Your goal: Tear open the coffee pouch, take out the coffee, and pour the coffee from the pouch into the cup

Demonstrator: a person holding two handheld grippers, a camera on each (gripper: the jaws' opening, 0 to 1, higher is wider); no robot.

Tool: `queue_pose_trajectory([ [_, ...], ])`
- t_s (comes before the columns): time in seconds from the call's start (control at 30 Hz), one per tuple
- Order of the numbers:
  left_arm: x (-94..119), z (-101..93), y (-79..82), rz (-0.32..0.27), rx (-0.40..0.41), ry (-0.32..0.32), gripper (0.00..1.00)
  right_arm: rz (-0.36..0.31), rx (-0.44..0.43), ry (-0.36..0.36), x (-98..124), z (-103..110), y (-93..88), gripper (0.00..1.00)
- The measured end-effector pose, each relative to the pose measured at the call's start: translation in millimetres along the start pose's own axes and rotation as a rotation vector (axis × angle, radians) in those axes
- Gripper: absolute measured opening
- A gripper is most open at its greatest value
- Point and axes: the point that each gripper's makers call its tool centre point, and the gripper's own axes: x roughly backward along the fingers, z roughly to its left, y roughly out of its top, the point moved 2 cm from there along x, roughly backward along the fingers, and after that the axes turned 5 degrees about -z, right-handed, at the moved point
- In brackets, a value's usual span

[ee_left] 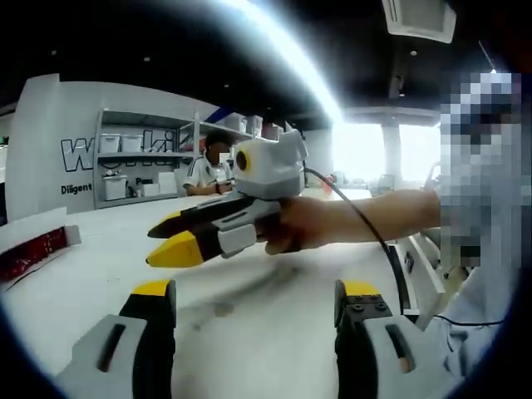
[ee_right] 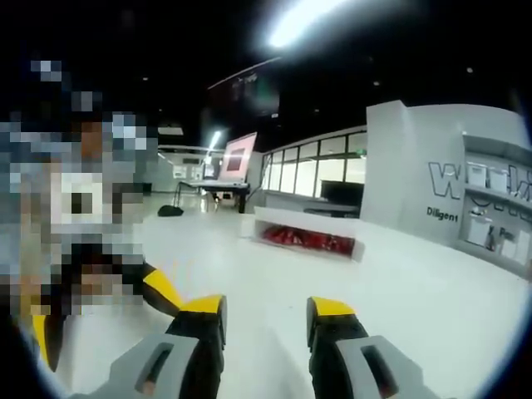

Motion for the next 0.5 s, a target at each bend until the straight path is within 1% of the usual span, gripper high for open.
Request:
queue_pose_trajectory([
  [0.5,0.3,0.4,-0.2,0.0,0.001,0.001,0.79,-0.005,-0.008,-0.002,-0.4,-0.8,0.0,0.39],
])
